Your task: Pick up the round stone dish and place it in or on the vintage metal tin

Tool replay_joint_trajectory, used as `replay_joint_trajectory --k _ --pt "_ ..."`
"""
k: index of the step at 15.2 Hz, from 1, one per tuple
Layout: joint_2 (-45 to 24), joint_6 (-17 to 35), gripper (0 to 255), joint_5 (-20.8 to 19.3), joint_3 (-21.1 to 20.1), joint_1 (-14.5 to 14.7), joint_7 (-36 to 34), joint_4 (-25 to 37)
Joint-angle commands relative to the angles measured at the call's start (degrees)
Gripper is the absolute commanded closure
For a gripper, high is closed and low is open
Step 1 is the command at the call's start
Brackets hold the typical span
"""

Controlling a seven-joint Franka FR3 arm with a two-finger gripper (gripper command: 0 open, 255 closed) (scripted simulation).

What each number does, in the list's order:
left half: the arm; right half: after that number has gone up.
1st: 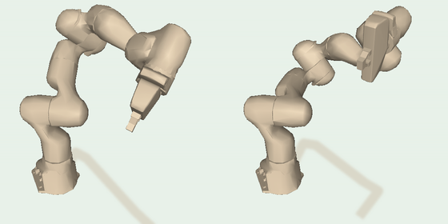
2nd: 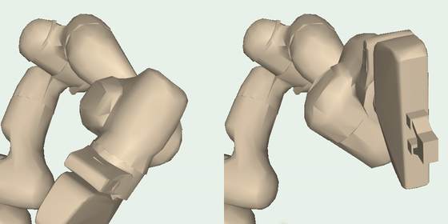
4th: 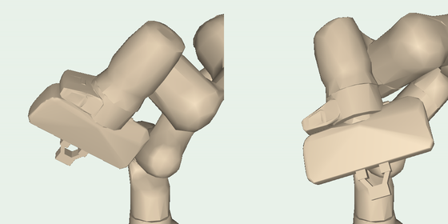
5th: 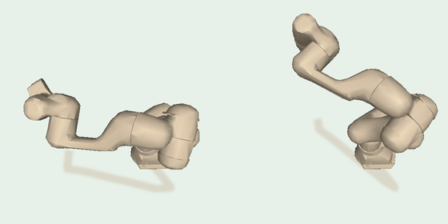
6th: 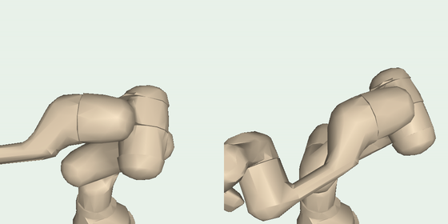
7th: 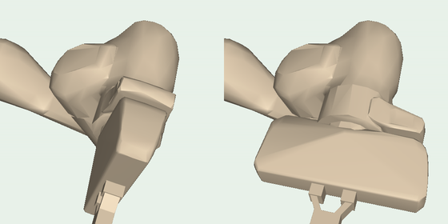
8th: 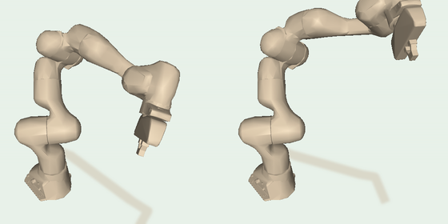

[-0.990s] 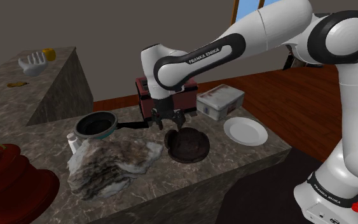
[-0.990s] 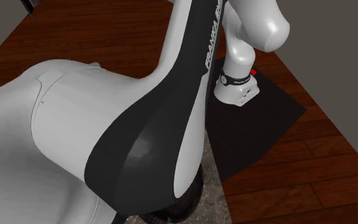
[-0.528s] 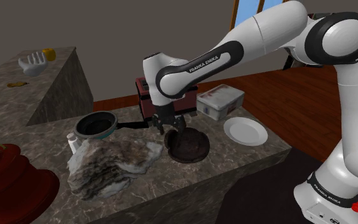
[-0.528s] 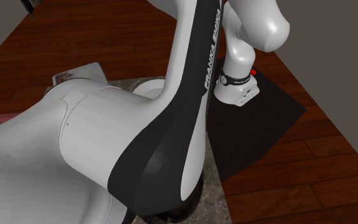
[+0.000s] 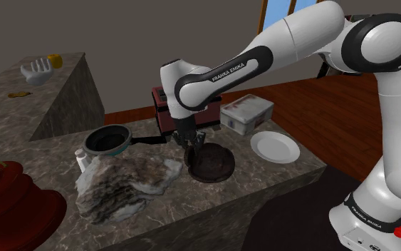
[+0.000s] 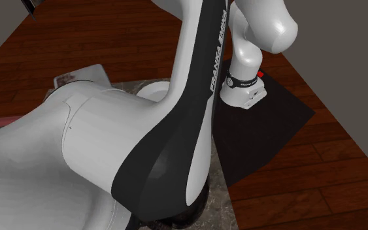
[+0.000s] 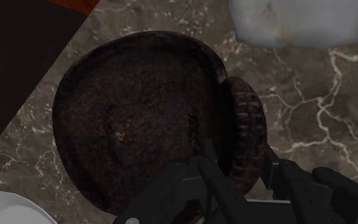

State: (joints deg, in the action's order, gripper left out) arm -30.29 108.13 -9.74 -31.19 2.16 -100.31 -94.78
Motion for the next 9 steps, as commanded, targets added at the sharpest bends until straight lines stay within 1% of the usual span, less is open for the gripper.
replay_joint_trajectory --k 1,8,9 --pt "0.00 0.00 255 0.00 0.00 0.00 0.00 0.00" --pt "0.00 0.01 255 0.00 0.00 0.00 0.00 -0.02" --pt "0.35 -0.59 255 0.18 -0.11 -0.06 0.06 0.27"
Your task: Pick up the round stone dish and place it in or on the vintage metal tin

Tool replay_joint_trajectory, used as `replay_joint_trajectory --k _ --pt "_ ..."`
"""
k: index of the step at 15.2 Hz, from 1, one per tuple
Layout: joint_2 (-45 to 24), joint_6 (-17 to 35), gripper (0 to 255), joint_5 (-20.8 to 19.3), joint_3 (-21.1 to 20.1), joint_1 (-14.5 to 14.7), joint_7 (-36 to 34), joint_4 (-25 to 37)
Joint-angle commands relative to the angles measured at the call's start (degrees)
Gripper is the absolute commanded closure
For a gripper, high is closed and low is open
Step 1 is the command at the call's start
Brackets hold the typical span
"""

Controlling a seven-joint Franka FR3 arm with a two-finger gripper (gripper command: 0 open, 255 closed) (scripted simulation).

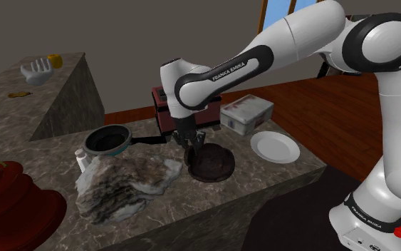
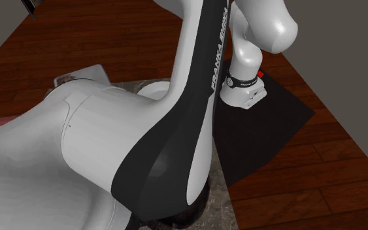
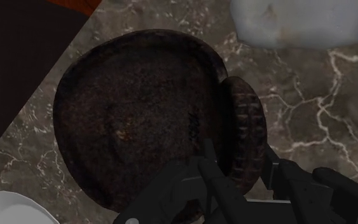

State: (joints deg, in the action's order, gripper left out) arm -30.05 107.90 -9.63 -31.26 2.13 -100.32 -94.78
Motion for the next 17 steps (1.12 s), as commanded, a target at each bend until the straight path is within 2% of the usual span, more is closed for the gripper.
replay_joint_trajectory --k 1,17 --pt "0.47 -0.96 255 0.25 -0.15 -0.09 0.12 0.57" --pt "4.46 -11.39 255 2.38 -1.40 -0.40 0.70 7.51"
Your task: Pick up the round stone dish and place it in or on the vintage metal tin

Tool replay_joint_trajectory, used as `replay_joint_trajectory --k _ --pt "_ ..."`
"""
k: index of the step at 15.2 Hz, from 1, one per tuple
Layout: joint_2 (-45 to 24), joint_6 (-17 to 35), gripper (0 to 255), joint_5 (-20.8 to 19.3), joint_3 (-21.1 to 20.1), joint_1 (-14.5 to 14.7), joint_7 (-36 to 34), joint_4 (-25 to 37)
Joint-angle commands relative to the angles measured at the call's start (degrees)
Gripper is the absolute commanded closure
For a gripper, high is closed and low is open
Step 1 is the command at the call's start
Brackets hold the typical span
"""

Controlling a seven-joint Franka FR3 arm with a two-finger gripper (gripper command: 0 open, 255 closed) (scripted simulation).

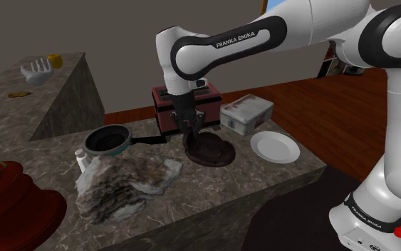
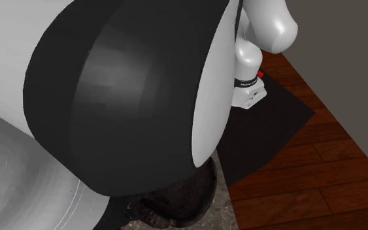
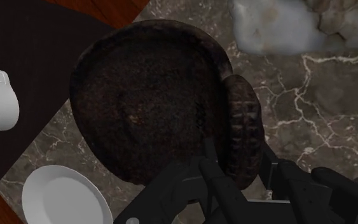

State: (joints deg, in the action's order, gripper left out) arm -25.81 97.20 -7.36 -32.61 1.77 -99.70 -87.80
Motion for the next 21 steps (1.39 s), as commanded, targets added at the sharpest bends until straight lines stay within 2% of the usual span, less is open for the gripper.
replay_joint_trajectory --k 1,15,21 --pt "0.37 -1.38 255 0.19 -0.10 -0.02 0.09 1.09" --pt "1.03 -11.40 255 0.70 -0.59 0.91 -0.13 10.67" --pt "3.53 -11.61 255 0.95 1.34 -5.13 7.42 8.32"
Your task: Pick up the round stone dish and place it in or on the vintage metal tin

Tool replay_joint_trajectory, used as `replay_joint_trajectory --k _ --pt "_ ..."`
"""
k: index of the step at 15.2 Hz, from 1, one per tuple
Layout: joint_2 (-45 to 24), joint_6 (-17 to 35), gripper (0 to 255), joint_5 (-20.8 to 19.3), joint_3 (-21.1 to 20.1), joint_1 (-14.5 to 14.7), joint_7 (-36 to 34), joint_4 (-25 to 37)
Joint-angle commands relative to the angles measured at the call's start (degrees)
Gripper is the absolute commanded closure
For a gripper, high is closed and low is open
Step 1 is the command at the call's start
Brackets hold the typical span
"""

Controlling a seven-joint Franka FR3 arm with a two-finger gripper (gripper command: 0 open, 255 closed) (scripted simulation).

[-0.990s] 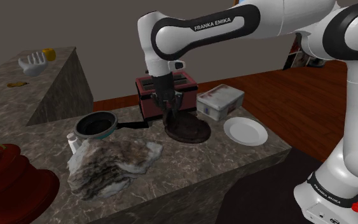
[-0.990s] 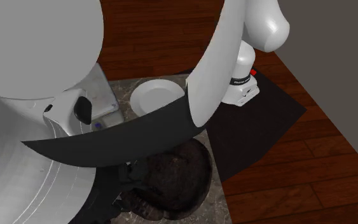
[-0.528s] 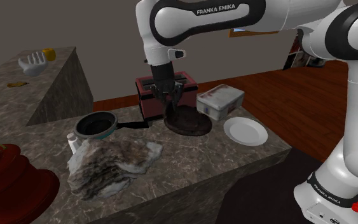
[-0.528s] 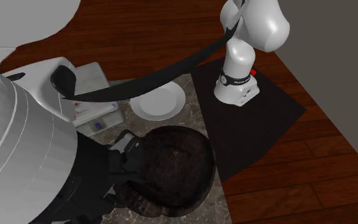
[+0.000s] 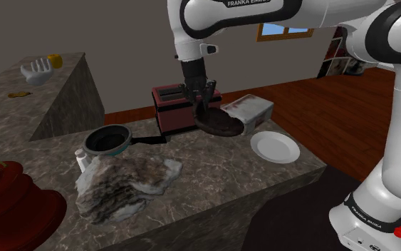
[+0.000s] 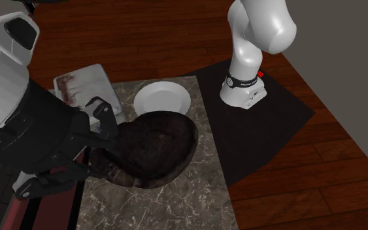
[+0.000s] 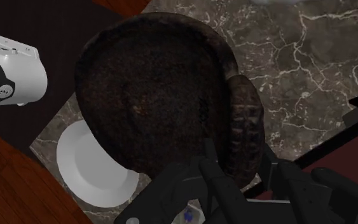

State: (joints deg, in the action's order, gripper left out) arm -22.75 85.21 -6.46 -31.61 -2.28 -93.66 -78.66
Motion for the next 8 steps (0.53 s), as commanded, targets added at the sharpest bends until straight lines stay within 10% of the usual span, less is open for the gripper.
replay_joint_trajectory --k 1,8 --pt "0.68 0.25 255 -0.01 0.70 -1.98 2.62 -0.90" --pt "0.38 -1.20 255 -1.16 3.48 -7.50 11.02 0.79"
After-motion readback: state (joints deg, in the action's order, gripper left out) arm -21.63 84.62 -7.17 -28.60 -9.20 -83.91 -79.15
